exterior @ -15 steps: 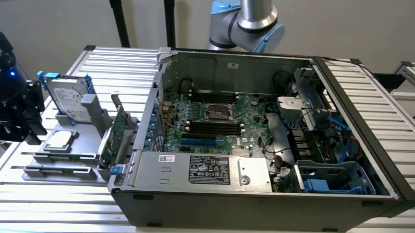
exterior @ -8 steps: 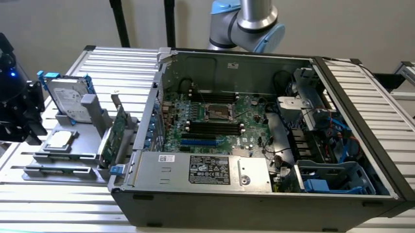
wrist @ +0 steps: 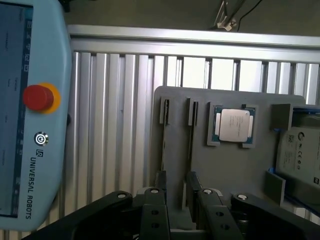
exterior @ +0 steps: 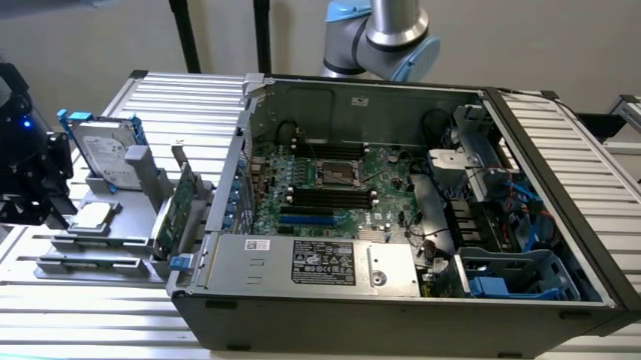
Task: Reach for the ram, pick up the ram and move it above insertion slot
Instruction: 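Pick up the ram and move it above insertion slot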
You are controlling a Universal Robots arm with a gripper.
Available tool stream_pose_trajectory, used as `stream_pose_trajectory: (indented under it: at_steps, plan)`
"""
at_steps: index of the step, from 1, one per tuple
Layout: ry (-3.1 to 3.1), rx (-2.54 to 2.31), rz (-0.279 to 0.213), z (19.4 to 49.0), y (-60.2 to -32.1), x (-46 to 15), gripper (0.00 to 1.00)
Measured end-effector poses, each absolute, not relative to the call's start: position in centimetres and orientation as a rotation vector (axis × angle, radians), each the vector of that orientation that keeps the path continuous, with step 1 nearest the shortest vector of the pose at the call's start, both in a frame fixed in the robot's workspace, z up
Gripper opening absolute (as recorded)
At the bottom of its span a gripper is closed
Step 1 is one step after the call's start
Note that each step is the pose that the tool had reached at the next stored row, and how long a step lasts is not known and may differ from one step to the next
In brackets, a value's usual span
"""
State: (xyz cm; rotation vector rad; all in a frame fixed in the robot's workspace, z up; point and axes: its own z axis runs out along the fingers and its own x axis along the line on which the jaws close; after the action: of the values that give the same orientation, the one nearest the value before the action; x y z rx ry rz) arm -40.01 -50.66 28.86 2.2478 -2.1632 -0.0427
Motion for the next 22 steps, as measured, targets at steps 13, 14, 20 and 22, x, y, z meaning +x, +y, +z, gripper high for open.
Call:
stream_pose_trajectory:
  at_steps: [13,14,20,22]
  plan:
    - [-2.163,2.248,-0.043,26.5,-51.0,-40.0,0.3]
    - [-2.163,2.248,-0.043,26.3,-51.0,-40.0,0.3]
    - [-2.162,2.249,-0.043,25.2,-51.3,-40.0,0.3]
    - [-2.161,2.25,-0.043,24.9,-51.4,-40.0,0.3]
